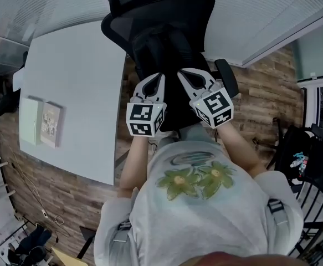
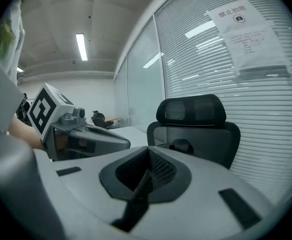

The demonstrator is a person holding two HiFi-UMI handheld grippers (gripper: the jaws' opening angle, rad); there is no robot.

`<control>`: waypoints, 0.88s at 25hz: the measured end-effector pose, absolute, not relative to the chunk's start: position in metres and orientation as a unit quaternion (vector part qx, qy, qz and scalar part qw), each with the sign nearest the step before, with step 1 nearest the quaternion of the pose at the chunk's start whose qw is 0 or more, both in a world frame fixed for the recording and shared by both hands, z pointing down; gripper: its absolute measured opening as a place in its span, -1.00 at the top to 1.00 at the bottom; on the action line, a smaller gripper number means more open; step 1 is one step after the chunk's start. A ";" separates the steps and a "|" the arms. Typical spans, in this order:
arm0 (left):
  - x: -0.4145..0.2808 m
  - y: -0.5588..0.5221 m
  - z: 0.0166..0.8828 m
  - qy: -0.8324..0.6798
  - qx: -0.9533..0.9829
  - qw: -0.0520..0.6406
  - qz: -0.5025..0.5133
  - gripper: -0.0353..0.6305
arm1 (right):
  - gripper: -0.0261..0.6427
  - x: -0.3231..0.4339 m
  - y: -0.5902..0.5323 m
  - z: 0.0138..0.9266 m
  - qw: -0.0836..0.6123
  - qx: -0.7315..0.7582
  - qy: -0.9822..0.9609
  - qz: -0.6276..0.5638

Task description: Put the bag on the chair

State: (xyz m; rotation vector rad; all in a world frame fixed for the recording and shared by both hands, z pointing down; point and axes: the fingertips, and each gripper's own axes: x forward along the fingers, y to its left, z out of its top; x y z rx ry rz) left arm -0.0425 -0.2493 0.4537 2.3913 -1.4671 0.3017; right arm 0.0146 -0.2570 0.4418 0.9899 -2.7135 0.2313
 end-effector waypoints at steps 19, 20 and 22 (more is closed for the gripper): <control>-0.046 -0.175 0.448 -0.477 0.858 0.169 0.088 0.85 | 0.90 0.002 -0.173 0.438 0.122 0.361 -0.921 0.081; -0.046 -0.173 0.448 -0.475 0.859 0.169 0.087 0.85 | 0.90 0.002 -0.171 0.437 0.121 0.364 -0.920 0.081; -0.047 -0.168 0.448 -0.472 0.861 0.168 0.086 0.85 | 0.91 0.002 -0.167 0.437 0.122 0.368 -0.918 0.081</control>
